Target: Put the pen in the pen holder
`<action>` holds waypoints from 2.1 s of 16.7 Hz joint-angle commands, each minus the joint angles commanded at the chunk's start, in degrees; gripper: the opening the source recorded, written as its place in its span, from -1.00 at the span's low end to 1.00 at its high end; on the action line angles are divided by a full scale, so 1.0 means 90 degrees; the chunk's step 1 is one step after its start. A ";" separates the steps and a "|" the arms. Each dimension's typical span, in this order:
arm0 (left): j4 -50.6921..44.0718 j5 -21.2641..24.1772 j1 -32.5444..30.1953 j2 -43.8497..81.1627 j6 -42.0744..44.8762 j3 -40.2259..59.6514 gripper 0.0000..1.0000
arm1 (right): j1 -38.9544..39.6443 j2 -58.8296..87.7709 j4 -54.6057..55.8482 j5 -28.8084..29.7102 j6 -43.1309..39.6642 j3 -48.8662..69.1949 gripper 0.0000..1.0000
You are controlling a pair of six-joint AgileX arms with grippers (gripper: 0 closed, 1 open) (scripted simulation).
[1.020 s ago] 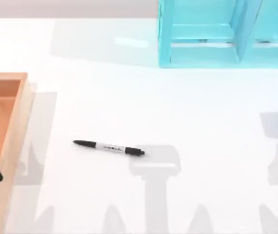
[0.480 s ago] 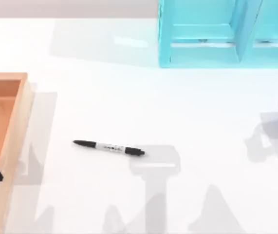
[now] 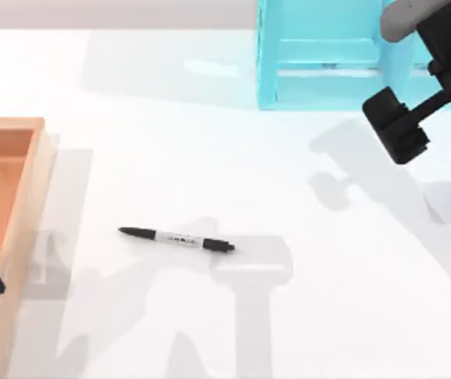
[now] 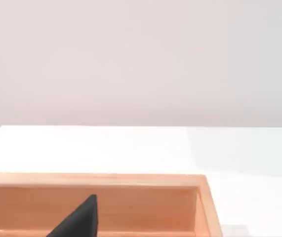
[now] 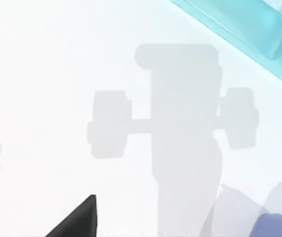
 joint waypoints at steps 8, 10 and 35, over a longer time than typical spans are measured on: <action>0.0000 0.0000 0.0000 0.0000 0.0000 0.0000 1.00 | 0.1834 0.4499 -0.2385 0.0233 -0.0922 0.4448 1.00; 0.0000 0.0000 0.0000 0.0000 0.0000 0.0000 1.00 | 0.2219 0.5347 -0.2831 0.0262 -0.1127 0.5301 1.00; 0.0000 0.0000 0.0000 0.0000 0.0000 0.0000 1.00 | 0.2706 0.7337 -0.1543 0.0286 -0.1731 0.5289 1.00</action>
